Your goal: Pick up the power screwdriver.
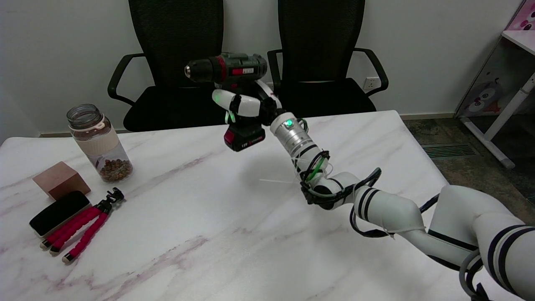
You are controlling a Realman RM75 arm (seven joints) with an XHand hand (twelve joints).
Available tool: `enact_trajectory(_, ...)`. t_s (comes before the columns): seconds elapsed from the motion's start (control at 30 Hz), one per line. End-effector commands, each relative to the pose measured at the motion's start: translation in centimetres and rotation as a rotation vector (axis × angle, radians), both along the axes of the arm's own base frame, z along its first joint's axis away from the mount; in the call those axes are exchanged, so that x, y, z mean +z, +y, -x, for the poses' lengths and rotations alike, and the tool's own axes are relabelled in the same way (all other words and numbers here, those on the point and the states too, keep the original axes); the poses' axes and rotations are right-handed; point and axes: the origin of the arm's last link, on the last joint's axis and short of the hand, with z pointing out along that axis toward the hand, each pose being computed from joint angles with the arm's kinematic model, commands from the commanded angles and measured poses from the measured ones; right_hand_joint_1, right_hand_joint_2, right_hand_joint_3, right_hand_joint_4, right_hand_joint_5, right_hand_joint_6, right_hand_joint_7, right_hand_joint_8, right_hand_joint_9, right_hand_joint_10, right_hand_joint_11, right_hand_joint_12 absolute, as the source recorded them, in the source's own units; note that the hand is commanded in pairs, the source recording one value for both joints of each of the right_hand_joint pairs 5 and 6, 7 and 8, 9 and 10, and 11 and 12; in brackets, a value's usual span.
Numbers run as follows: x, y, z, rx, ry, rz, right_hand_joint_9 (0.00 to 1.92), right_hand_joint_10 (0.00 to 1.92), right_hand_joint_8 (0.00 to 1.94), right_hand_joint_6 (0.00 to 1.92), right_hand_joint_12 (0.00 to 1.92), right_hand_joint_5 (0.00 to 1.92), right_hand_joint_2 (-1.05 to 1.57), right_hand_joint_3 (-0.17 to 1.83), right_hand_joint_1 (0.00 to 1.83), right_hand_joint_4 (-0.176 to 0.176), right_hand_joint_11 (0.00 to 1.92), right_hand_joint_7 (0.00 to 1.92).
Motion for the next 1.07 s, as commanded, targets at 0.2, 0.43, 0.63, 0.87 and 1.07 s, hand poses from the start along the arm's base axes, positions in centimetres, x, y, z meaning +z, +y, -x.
enact_trajectory(0.2, 2.7, -1.4, -10.0, 0.263, 0.117, 0.040, 1.92, 1.92, 1.92, 1.92, 1.92, 1.92, 0.94, 1.02, 0.84, 0.176, 1.92, 1.92)
enact_trajectory(0.43, 3.0, -1.4, -10.5, 0.271, 0.119, 0.047, 1.92, 1.92, 1.92, 1.92, 1.92, 1.92, 0.97, 1.03, 0.84, 0.176, 1.92, 1.92)
enact_trajectory(0.63, 2.7, -1.2, -10.5, 0.274, 0.124, 0.043, 1.92, 1.92, 1.92, 1.92, 1.92, 1.92, 0.97, 1.04, 0.84, 0.176, 1.92, 1.92)
enact_trajectory(0.87, 2.1, -0.9, -9.8, 0.263, 0.119, 0.027, 1.92, 1.92, 1.92, 1.92, 1.92, 1.92, 0.99, 1.04, 0.84, 0.176, 1.92, 1.92)
enact_trajectory(1.07, 2.1, -0.7, -9.5, 0.260, 0.129, 0.053, 1.92, 1.92, 1.92, 1.92, 1.92, 1.92, 1.01, 1.03, 0.84, 0.176, 1.92, 1.92)
